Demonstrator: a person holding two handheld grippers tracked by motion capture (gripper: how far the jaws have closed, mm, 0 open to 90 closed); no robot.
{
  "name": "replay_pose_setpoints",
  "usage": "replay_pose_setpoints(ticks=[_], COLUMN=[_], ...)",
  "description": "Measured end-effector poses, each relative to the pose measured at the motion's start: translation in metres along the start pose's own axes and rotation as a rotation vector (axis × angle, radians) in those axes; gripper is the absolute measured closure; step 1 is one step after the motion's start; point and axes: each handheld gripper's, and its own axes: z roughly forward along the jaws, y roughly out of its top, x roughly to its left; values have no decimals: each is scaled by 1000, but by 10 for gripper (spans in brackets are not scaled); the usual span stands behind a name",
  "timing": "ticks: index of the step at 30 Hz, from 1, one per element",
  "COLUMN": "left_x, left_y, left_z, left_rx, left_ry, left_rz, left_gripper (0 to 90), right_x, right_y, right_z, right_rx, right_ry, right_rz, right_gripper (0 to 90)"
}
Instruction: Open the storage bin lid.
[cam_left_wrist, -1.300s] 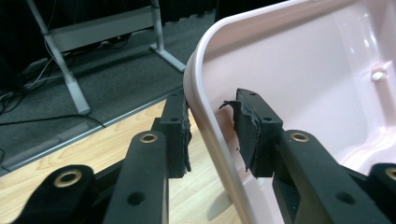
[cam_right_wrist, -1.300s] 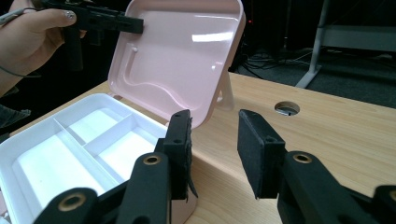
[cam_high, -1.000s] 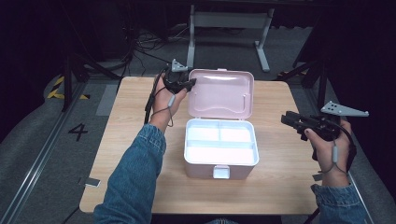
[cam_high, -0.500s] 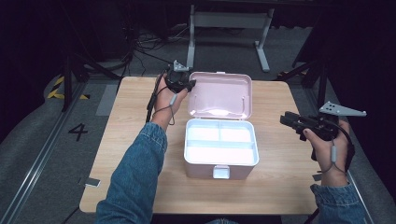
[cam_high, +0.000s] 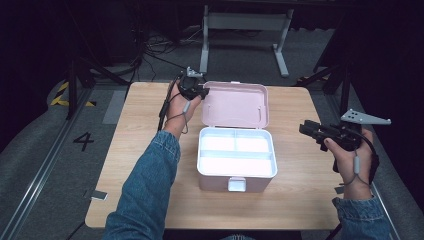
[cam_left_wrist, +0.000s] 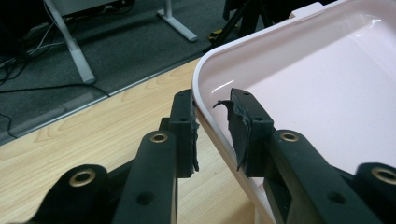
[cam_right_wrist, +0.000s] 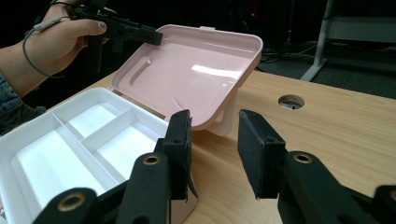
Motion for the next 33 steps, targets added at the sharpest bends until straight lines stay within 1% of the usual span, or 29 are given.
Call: replay_pose_setpoints(ticks=[2,3,5,6,9,12,17,19,21,23,24,26,27,28,30,33], left_x=[1,1,2,2,4,6,7,7,8,9,7,3,1,1,0,0], left_y=[0,-1,-1,-3,-4,-8,-10,-11,-12,-13,-14,-14,-15,-16,-16,-17], left_z=[1,2,3,4,6,10,13,14,15,16,18,22,25,26,28,28], left_rx=[3,4,7,11,15,21,35,44,51,49,48,69,84,88,93,94], left_ry=[-3,-8,-6,-12,-18,-28,-27,-25,-27,-69,-76,-63,-66,-70,-72,-75], left_rz=[5,-4,-7,-17,-20,-43,-35,-41,-45,-60,-59,-35,-32,-21,-14,-17], left_gripper=[720,719,716,715,713,712,717,722,764,780,769,747,745,744,743,740], right_x=[0,-1,-1,-1,-1,-1,-1,-1,-1,-1,-1,-1,-1,0,0,-2], right_y=[0,0,0,0,-1,-1,-1,-1,-2,-2,-2,-2,-2,-2,-2,-3], right_z=[0,0,0,0,1,1,2,2,2,3,3,3,3,3,3,3], right_rx=[0,-2,1,0,1,3,9,11,11,11,11,14,16,18,16,12], right_ry=[0,-1,1,0,1,-1,0,-1,1,0,0,2,1,3,4,1], right_rz=[2,2,2,2,2,3,-2,1,4,5,5,6,6,8,7,2], right_gripper=[655,655,655,655,655,655,654,655,655,655,655,655,655,654,654,655])
